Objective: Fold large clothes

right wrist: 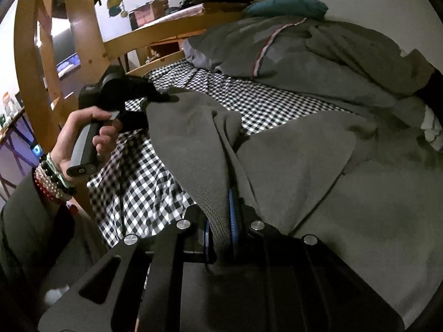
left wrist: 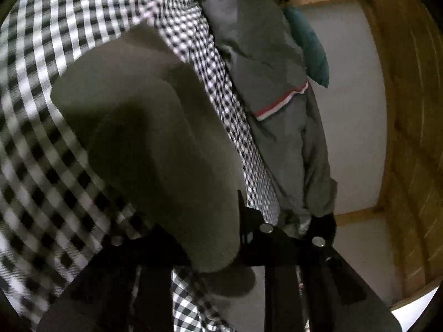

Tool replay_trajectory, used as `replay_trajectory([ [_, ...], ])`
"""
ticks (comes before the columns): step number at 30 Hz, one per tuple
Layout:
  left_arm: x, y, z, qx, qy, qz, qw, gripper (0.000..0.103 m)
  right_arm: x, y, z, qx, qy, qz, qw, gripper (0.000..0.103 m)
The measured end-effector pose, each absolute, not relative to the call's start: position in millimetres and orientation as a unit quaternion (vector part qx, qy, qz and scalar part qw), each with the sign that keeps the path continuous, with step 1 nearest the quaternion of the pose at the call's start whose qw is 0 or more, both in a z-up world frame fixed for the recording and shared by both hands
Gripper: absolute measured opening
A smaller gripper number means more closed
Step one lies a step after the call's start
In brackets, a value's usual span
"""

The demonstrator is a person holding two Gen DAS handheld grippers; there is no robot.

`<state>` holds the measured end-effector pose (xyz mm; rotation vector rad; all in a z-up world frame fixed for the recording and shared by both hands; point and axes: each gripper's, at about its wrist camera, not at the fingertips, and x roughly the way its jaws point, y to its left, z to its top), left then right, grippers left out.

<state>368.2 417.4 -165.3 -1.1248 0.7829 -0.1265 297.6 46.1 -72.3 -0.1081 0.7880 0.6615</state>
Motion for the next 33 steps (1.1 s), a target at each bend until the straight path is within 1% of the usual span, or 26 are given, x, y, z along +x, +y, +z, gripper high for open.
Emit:
replay_trajectory([
  [1,372,416,-165,-0.513,0.362,-0.055,0.776,0.016,298,42,-73,-0.046,0.378,0.317,0.869,0.012],
  [3,375,410,-156,-0.484,0.357,-0.054,0.797,0.015,296,39,-72,-0.048,0.381,0.315,0.868,0.014],
  [5,374,399,-138,-0.434,0.342,-0.046,0.832,0.014,294,38,-71,-0.053,0.38,0.315,0.868,0.023],
  [6,372,386,-119,-0.372,0.333,-0.025,0.866,0.014,292,34,-68,-0.046,0.377,0.319,0.868,0.041],
  [7,372,379,-111,-0.341,0.33,-0.016,0.88,0.014,289,27,-63,-0.027,0.371,0.328,0.869,0.076],
  [8,372,367,-101,-0.3,0.326,-0.009,0.896,0.013,287,19,-58,-0.009,0.362,0.332,0.871,0.093],
  [9,372,352,-93,-0.259,0.323,-0.006,0.91,0.013,283,7,-48,0.019,0.341,0.341,0.876,0.1],
  [10,369,341,-90,-0.226,0.322,-0.006,0.919,0.012,282,-5,-37,0.049,0.329,0.354,0.874,0.1],
  [12,367,302,-87,-0.143,0.325,-0.01,0.935,0.012,286,-22,-23,0.09,0.33,0.363,0.867,0.1],
  [14,365,266,-90,-0.082,0.331,-0.024,0.94,0.011,295,-38,-7,0.122,0.333,0.347,0.868,0.1],
  [16,360,212,-102,0.015,0.333,-0.03,0.942,0.011,305,-47,8,0.151,0.337,0.348,0.862,0.1],
  [17,355,193,-107,0.056,0.328,-0.027,0.943,0.011,308,-49,13,0.159,0.338,0.35,0.859,0.1],
  [18,348,163,-114,0.124,0.316,-0.019,0.94,0.011,313,-50,20,0.165,0.344,0.351,0.855,0.1],
  [20,336,118,-133,0.224,0.304,-0.023,0.926,0.011,321,-47,31,0.162,0.36,0.344,0.852,0.1],
  [22,325,84,-151,0.294,0.293,-0.031,0.909,0.011,335,-37,35,0.136,0.397,0.316,0.851,0.1],
  [24,317,66,-163,0.324,0.286,-0.034,0.901,0.008,351,-28,28,0.109,0.437,0.279,0.848,0.1],
  [28,317,71,-163,0.311,0.292,-0.036,0.903,0.008,400,-24,-2,0.11,0.496,0.231,0.83,0.1],
  [30,311,64,-163,0.332,0.281,-0.024,0.9,0.008,419,-5,-12,0.071,0.515,0.215,0.827,0.1],
  [33,312,54,-165,0.352,0.27,-0.013,0.896,0.007,426,53,-8,-0.022,0.525,0.262,0.81,0.1],
])
